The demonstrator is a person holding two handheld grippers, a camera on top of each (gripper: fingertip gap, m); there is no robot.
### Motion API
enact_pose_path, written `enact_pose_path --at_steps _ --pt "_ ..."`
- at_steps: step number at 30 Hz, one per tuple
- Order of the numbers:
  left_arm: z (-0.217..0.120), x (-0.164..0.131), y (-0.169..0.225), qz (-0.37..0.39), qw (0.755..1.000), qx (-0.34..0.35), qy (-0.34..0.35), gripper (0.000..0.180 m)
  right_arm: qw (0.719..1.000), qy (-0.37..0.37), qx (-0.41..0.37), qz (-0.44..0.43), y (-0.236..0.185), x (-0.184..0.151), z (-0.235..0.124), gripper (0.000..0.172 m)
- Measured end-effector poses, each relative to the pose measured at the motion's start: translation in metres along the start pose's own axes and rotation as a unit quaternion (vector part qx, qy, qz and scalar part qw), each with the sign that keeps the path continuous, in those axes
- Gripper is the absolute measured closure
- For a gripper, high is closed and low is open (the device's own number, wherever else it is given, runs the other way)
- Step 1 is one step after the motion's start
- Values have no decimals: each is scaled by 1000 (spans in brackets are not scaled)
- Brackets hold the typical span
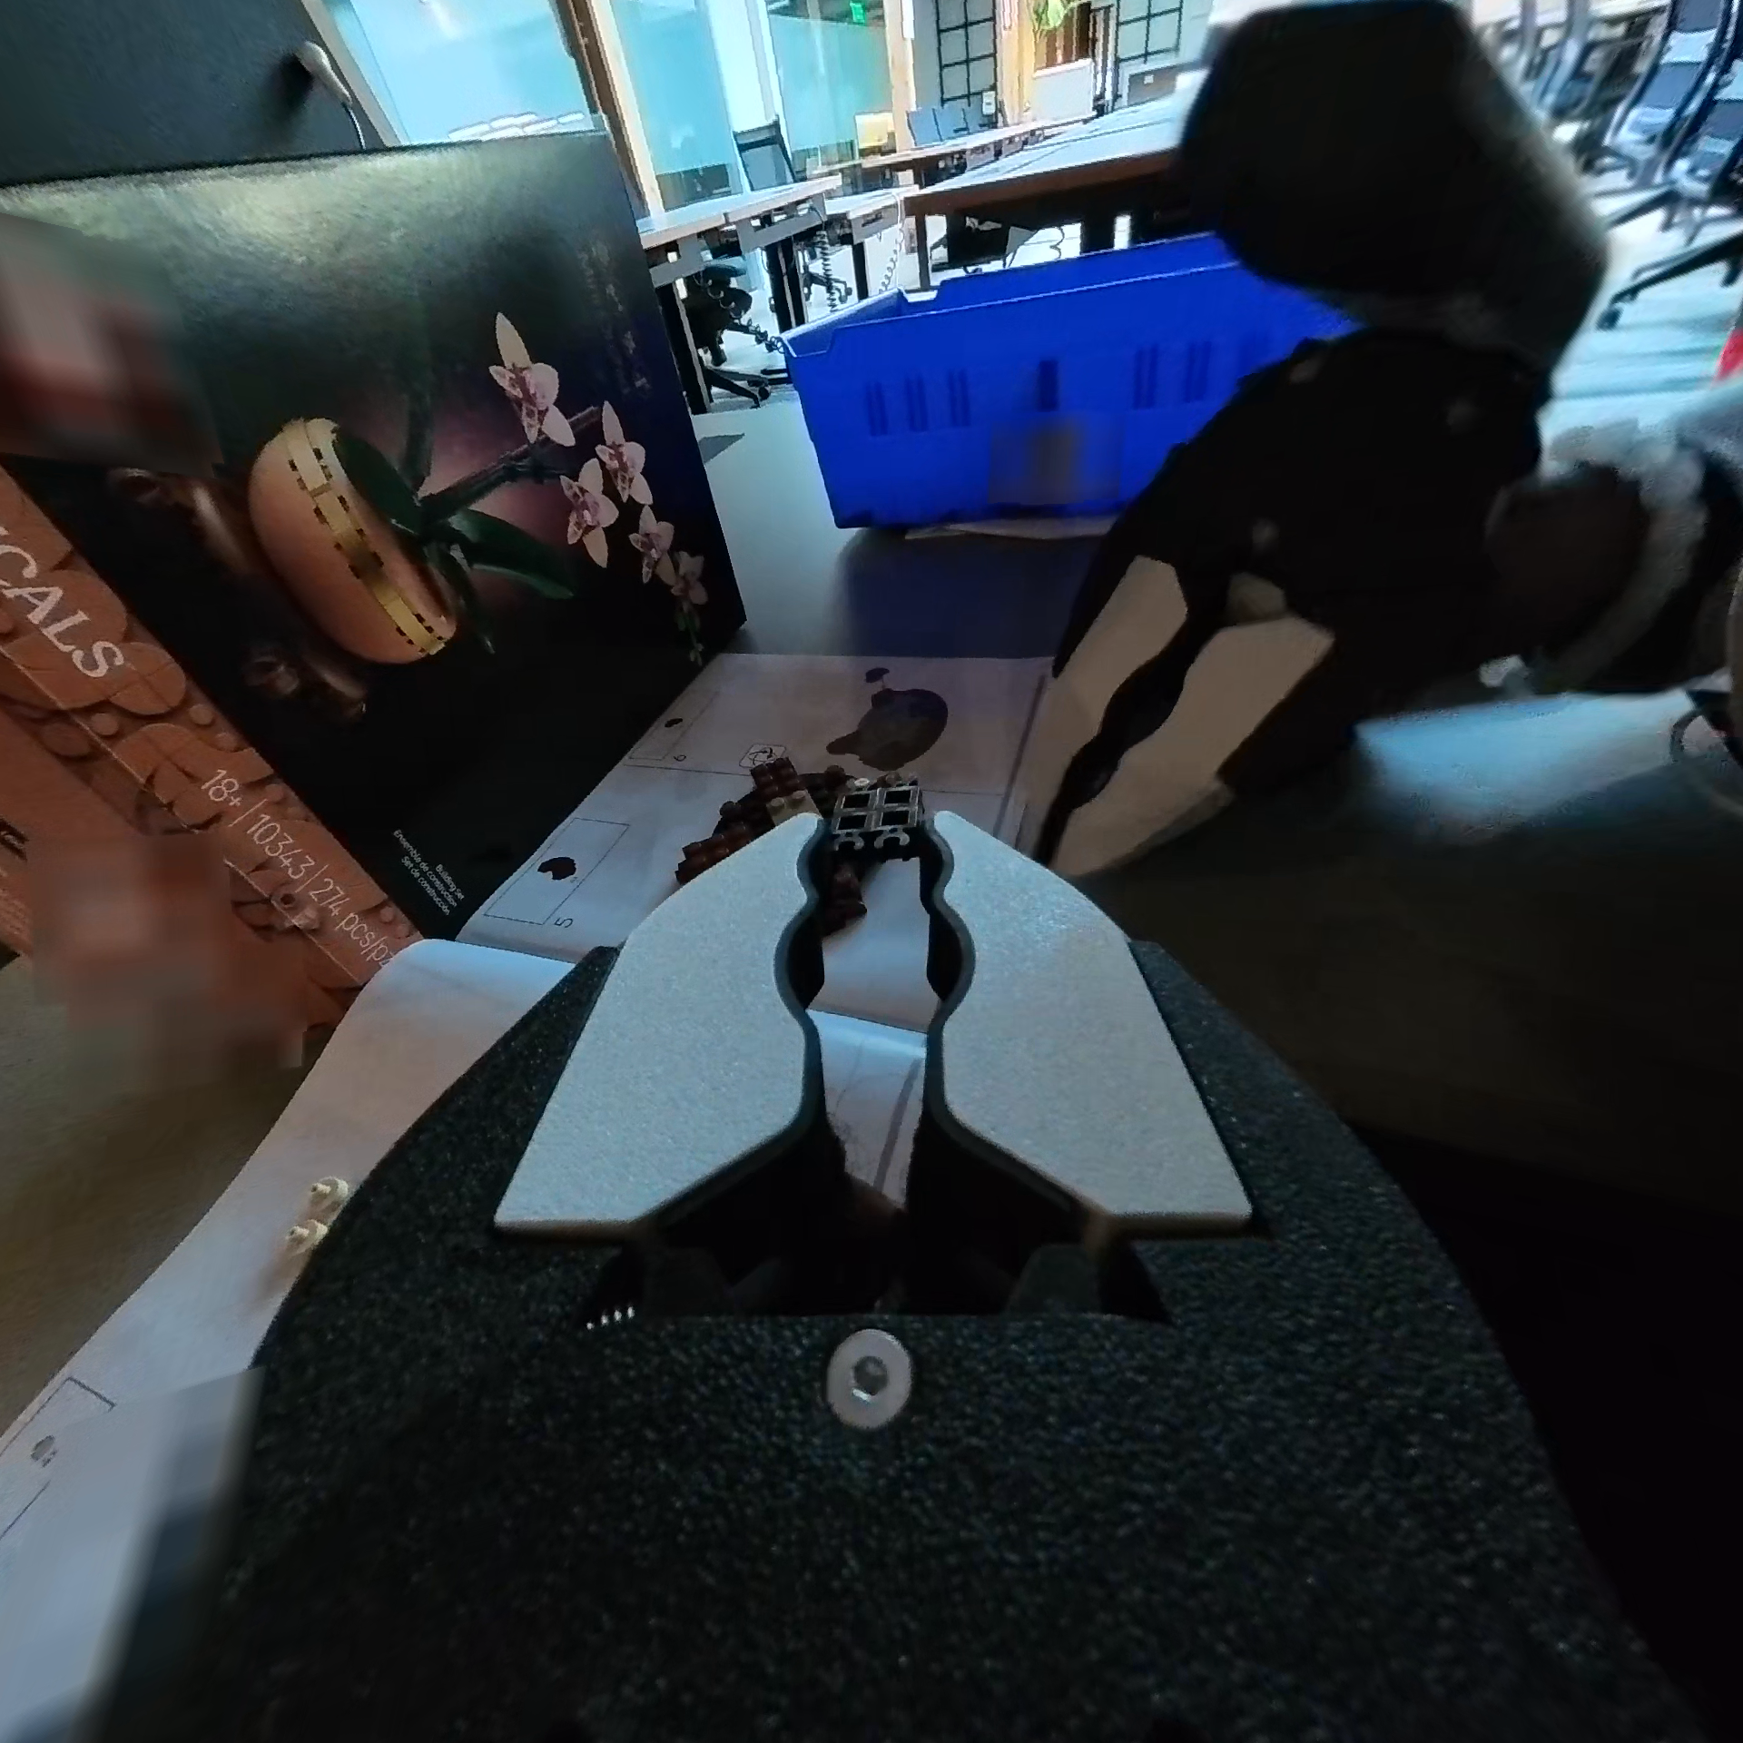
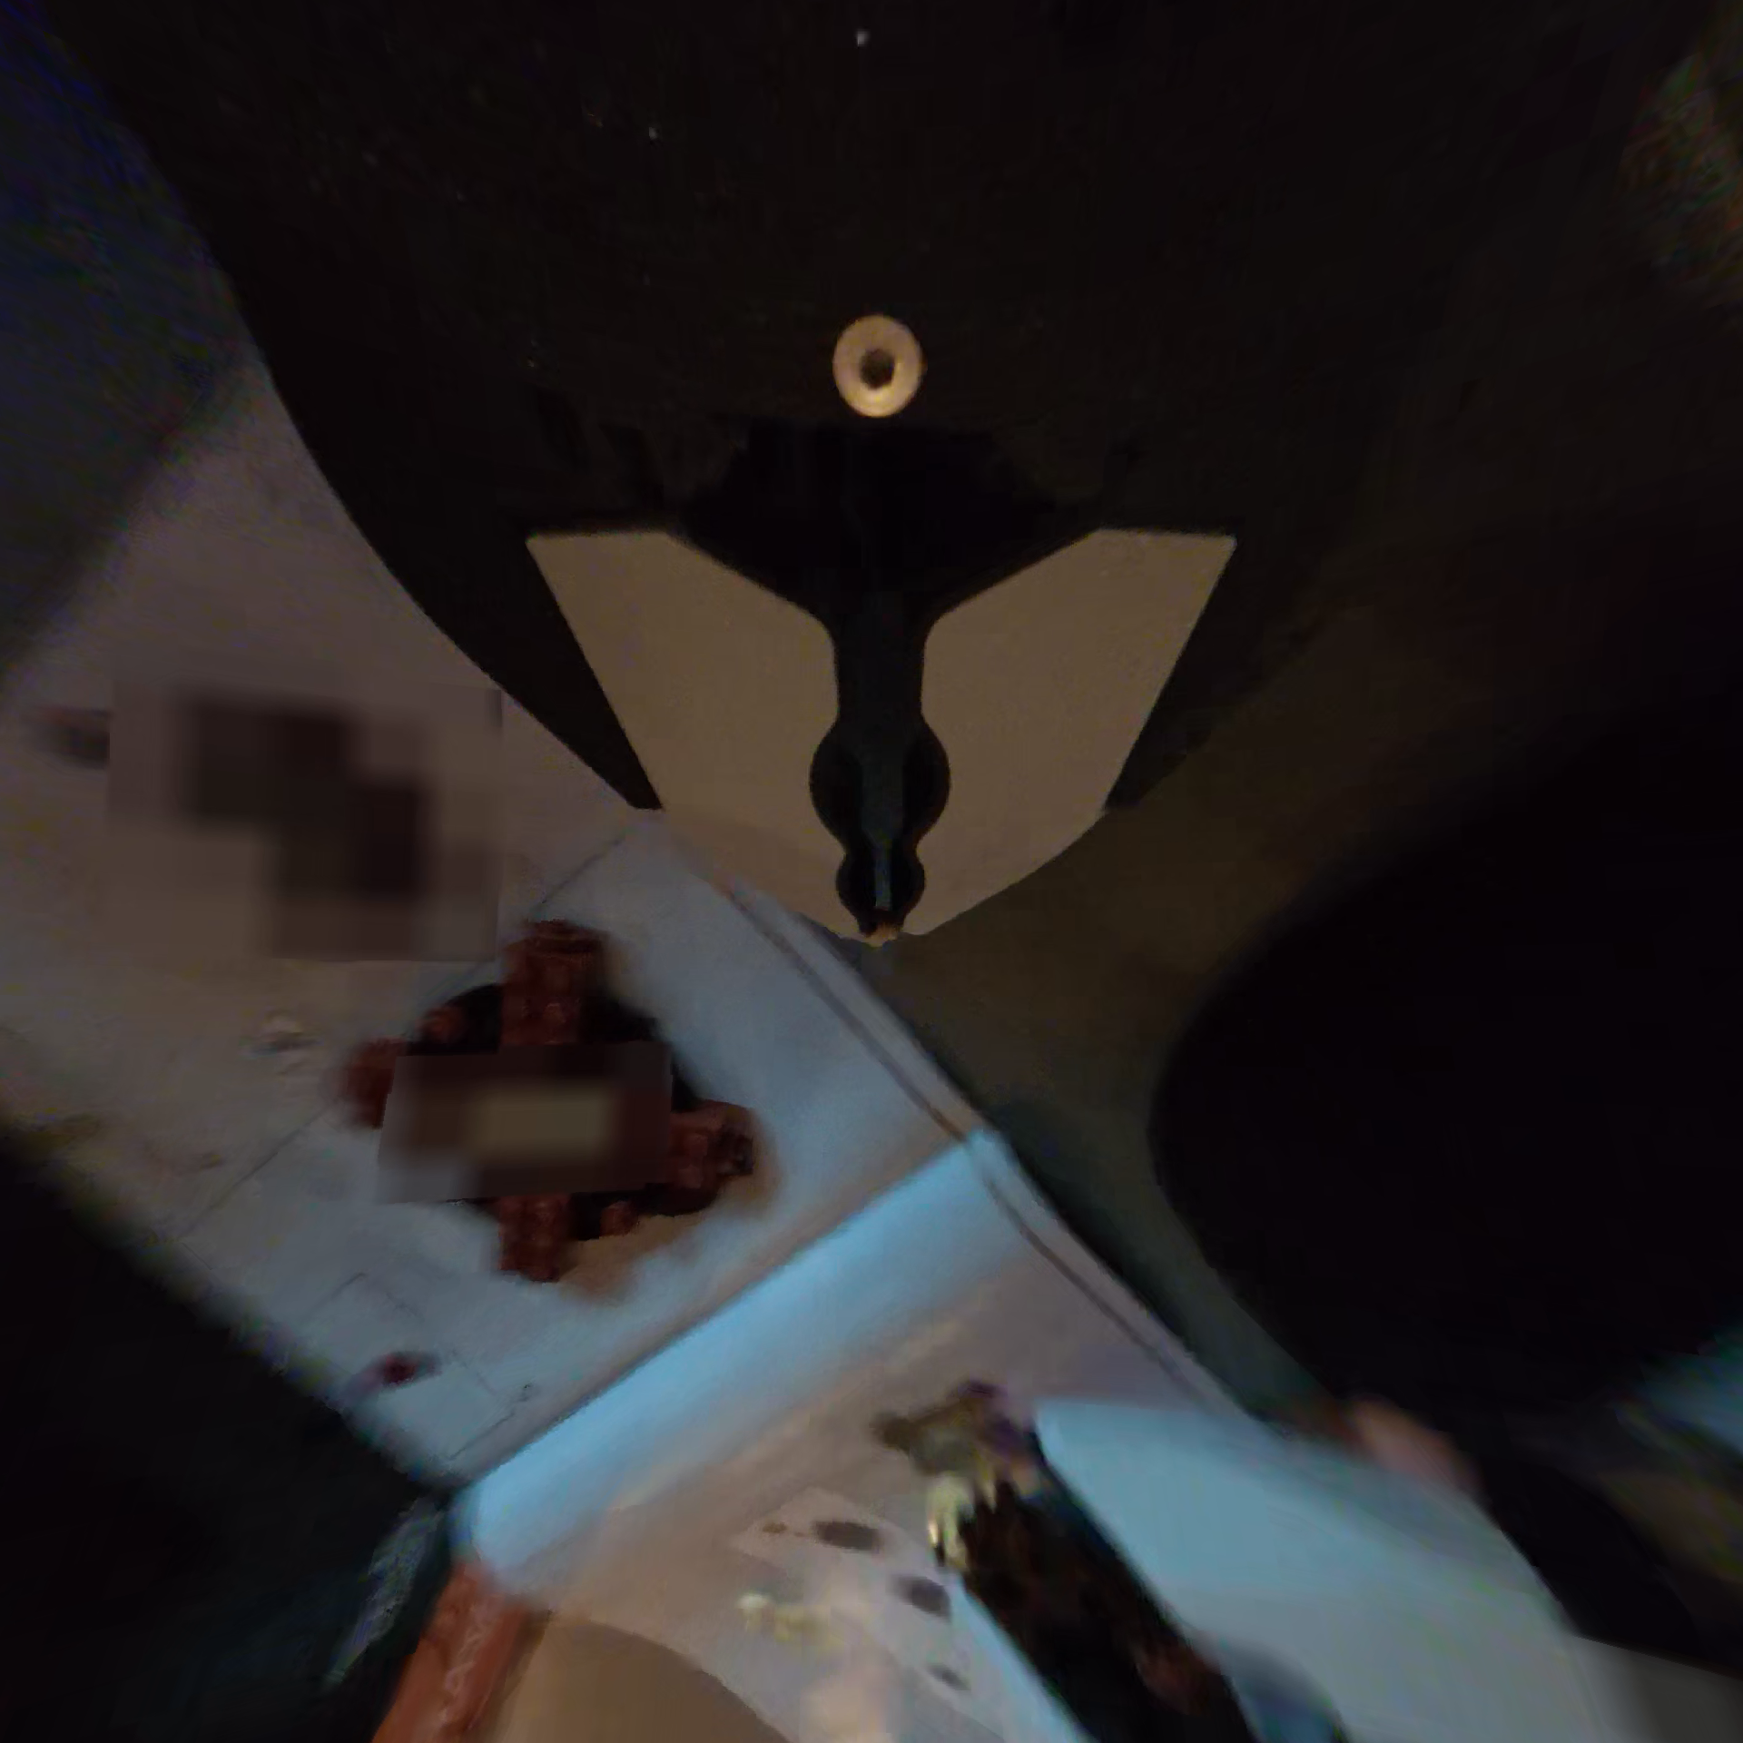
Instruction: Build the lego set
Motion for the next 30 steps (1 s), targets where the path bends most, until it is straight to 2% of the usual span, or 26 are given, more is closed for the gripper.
enact_pose_path --at_steps 3,5,13,23,27,30 --pt "0 0 0 0 1000 -2 0 163 979 0 140 146 4 1 -1 171" --pt "0 0 0 1 1000 -2 1 164 973 -34 147 176 14 -4 0 171" --pt "-1 0 -2 -11 1000 -5 5 164 957 -84 165 225 34 -2 -6 170" --pt "0 0 -1 -9 1000 -7 3 163 982 -140 60 113 44 -2 -23 166" --pt "0 0 -1 -7 1000 -7 3 163 989 -148 -8 12 42 -1 -31 166" --pt "0 0 -1 -8 1000 -7 3 163 989 -128 -42 -58 35 -1 -35 169"
Point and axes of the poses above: each gripper's, where its closed fingertips meet, z out along the fingers, x out of its top, y = z × x across the jaws, the point moved 9 cm from there along -z, back along the fingers, and after that the axes turned 8 degrees about x, right-handed, at the moved point
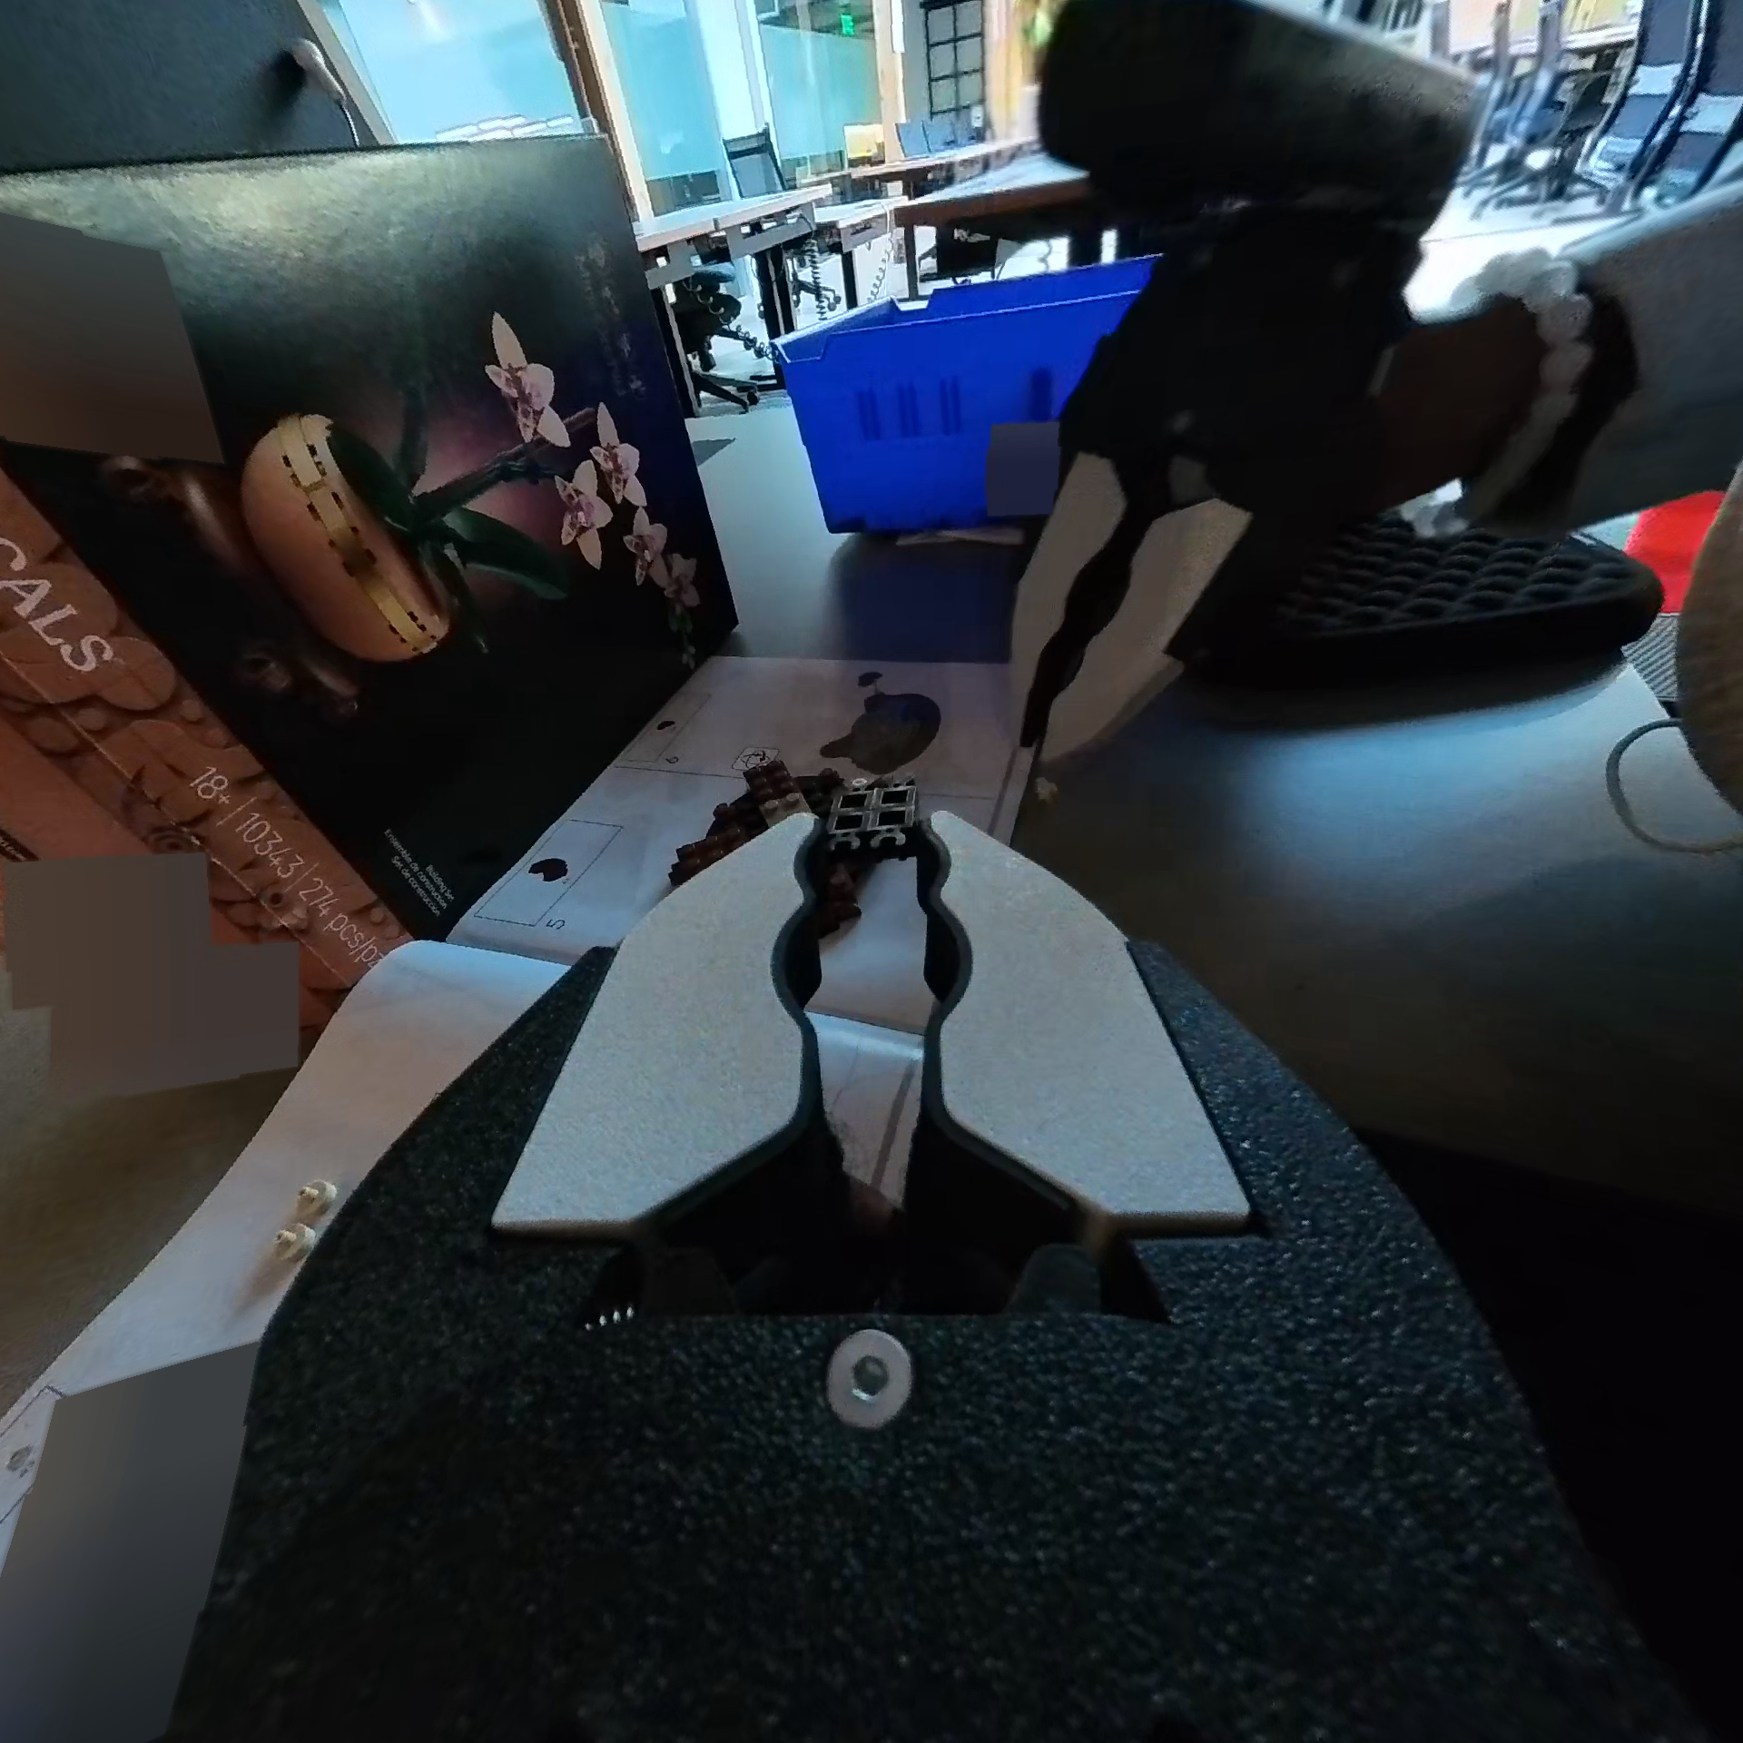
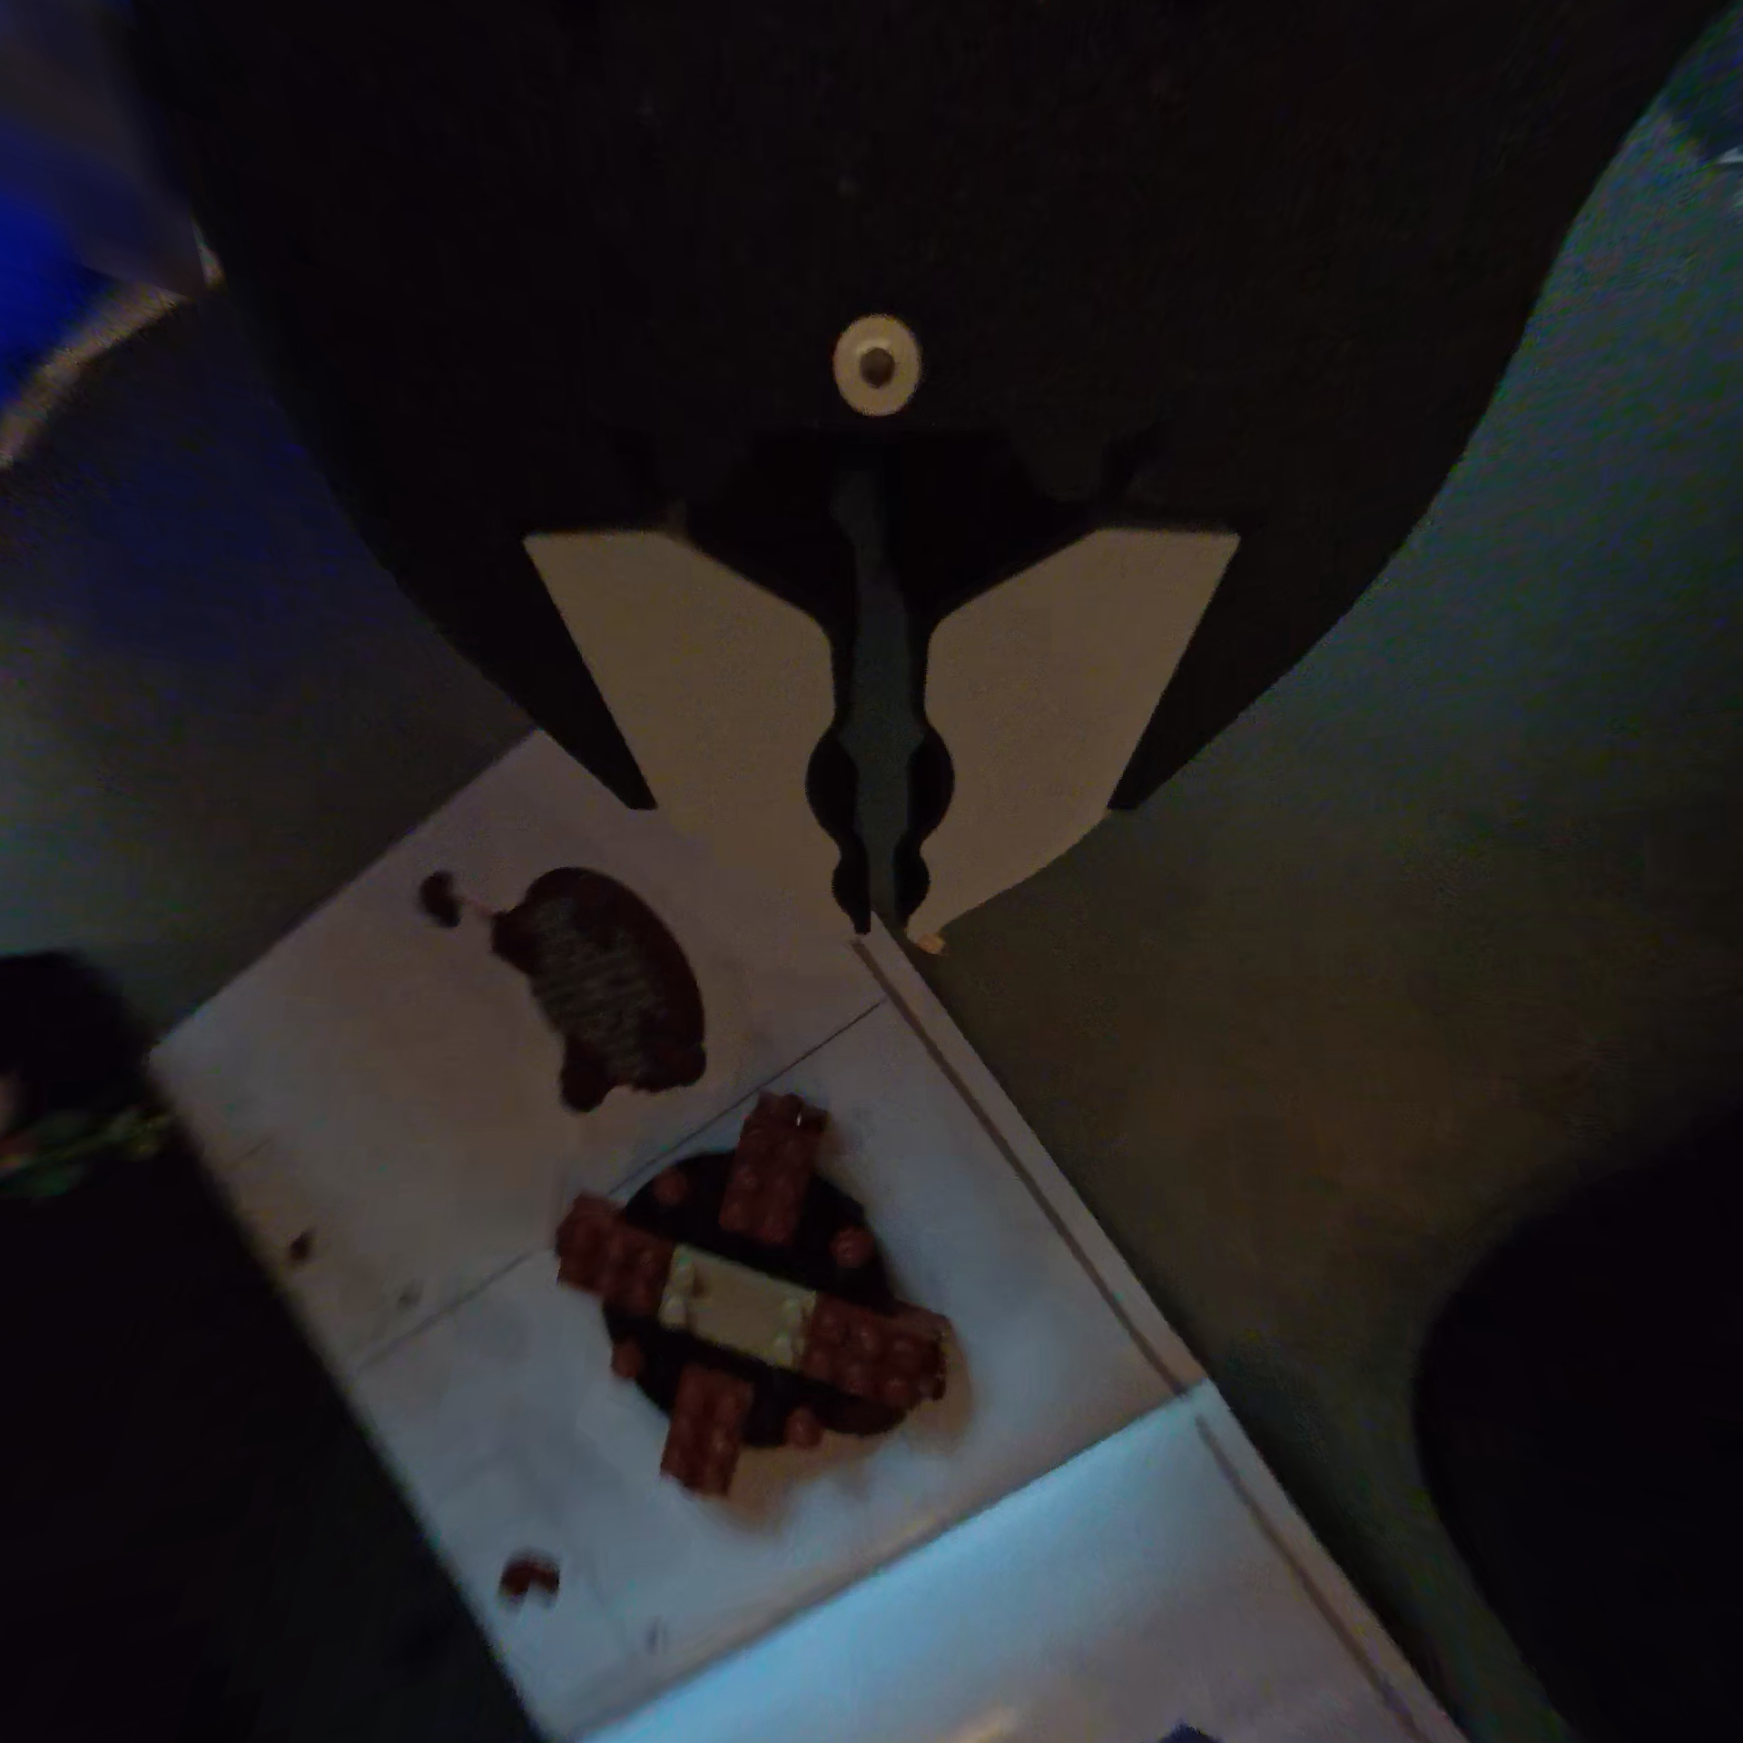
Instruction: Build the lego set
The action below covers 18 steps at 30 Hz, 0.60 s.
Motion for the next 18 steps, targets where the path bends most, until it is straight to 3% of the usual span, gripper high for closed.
enact_pose_path --at_steps 8,18 --pt "1 0 1 4 1000 1 -3 163 995 35 -27 92 -12 -18 3 167" --pt "0 0 0 3 1000 2 -2 163 994 42 -36 92 -9 -12 9 169"
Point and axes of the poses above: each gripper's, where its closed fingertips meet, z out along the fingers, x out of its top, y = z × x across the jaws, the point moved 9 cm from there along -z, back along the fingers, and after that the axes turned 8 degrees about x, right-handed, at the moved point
